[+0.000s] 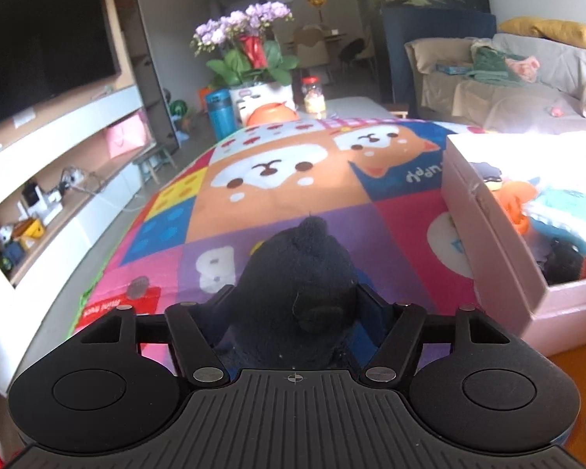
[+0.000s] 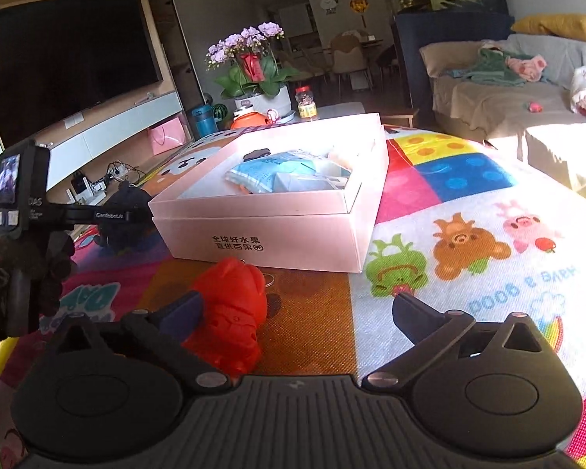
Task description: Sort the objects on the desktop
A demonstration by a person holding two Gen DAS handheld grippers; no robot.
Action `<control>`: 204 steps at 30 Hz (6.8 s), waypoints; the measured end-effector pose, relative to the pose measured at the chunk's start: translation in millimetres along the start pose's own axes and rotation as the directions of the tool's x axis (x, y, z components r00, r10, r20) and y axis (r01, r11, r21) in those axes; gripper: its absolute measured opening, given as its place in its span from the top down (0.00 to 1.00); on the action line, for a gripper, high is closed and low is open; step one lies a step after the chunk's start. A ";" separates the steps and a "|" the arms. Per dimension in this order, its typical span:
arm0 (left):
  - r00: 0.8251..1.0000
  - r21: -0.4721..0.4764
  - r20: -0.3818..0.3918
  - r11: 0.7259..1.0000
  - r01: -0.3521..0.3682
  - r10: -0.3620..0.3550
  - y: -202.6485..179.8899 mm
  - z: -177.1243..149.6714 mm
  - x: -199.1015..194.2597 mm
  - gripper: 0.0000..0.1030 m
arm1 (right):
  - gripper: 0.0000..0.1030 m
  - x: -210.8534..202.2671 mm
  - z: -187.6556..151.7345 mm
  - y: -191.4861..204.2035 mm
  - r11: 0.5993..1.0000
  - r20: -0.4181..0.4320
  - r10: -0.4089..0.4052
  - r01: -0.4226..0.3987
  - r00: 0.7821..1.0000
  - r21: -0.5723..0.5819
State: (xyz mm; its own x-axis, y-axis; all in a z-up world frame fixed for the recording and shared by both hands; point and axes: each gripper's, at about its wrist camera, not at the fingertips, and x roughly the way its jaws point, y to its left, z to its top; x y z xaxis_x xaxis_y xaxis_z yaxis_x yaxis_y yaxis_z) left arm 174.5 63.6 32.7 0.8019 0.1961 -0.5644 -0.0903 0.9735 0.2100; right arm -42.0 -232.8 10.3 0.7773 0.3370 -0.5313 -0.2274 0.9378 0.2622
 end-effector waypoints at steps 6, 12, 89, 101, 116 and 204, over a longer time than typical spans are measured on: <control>0.993 0.291 0.117 0.956 -0.022 -0.013 -14.6 -20.3 -64.2 0.31 | 0.00 -0.5 -1.1 2.1 1.000 0.000 -0.007 0.007 1.000 0.008; 0.972 0.388 0.037 0.900 0.200 -0.232 -39.4 -59.5 -119.0 0.24 | 0.00 -4.5 -2.9 7.7 1.000 0.012 -0.003 0.003 1.000 -0.029; 0.956 -0.114 -0.002 0.950 0.292 -0.294 -26.7 -101.7 -103.6 0.00 | 0.00 -3.3 -8.0 13.1 0.989 -0.021 -0.145 0.145 0.989 0.000; 0.970 -0.137 0.004 0.961 0.240 -0.242 -28.0 -100.0 -105.1 0.00 | 0.00 7.8 -6.4 7.0 0.981 -0.089 -0.187 0.191 0.978 0.032; 0.969 -0.134 0.110 0.963 0.235 -0.221 -21.5 -105.7 -124.6 0.00 | 0.00 24.7 -6.3 30.5 0.949 -0.146 -0.312 0.300 0.939 -0.098; 0.932 0.072 0.189 0.951 0.300 -0.309 -64.2 -11.1 -93.1 0.05 | 0.56 -48.7 78.5 35.3 0.974 -0.035 0.016 -0.024 0.999 -0.223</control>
State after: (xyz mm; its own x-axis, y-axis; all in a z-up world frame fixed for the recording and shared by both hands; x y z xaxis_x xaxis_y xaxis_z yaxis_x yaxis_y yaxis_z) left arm 99.1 -15.8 62.9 0.8872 -0.1398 -0.4398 0.1973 0.9764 0.0876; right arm -41.9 -222.6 108.7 0.7523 0.3549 -0.5551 -0.3711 0.9244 0.0881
